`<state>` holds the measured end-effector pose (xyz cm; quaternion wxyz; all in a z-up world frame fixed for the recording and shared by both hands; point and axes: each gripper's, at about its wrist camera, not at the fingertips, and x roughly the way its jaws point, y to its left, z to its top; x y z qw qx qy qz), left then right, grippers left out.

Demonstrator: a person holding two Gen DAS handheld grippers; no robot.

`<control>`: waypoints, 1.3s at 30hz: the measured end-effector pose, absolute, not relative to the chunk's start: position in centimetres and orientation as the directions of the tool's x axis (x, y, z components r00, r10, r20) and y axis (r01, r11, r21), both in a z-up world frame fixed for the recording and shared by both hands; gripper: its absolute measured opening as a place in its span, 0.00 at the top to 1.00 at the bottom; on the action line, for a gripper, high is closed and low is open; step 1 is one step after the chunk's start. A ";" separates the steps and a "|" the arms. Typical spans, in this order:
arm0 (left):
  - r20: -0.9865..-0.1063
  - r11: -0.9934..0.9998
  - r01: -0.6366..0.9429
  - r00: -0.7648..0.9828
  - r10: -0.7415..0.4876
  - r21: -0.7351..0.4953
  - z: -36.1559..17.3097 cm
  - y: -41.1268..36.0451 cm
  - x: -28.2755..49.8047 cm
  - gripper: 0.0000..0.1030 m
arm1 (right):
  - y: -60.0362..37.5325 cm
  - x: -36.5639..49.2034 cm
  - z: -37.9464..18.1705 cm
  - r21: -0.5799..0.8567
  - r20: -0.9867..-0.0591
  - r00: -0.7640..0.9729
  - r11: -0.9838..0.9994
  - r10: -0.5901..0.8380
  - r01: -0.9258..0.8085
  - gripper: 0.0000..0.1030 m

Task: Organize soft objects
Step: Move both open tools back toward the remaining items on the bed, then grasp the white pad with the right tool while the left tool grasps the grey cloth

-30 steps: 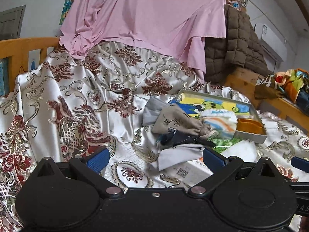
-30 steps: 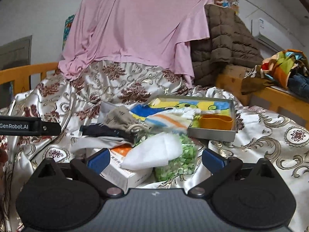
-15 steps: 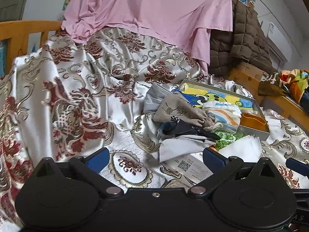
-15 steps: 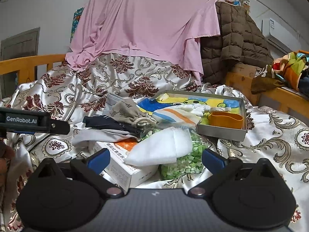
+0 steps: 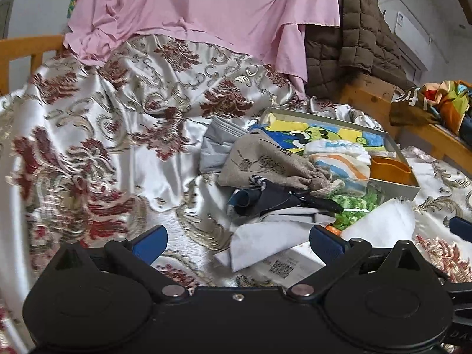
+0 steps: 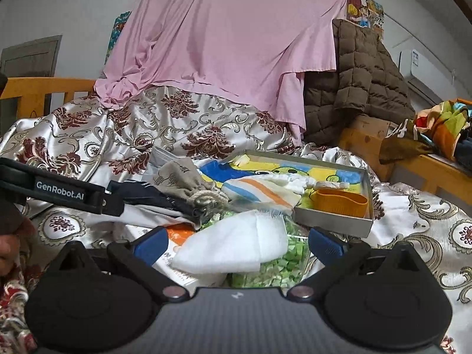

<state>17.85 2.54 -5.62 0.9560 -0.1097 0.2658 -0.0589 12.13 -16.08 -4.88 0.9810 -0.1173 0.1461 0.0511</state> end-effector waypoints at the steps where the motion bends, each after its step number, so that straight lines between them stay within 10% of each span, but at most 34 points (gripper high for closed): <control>1: -0.494 0.964 0.063 0.848 -0.189 -0.260 -5.8 2.5 18.1 0.01 | -16.1 12.3 -4.9 -0.220 -0.292 0.954 0.967 0.063 -0.131 0.00; 22: -0.490 0.930 0.172 0.811 -0.320 -0.324 -7.8 0.7 22.1 0.01 | -15.2 16.4 -7.4 -0.285 -0.328 0.942 0.943 0.074 -0.174 0.01; 39: -0.508 0.933 0.150 0.804 -0.308 -0.328 -8.1 0.5 22.6 0.25 | -15.2 17.2 -8.2 -0.331 -0.336 0.942 0.934 0.013 -0.131 0.30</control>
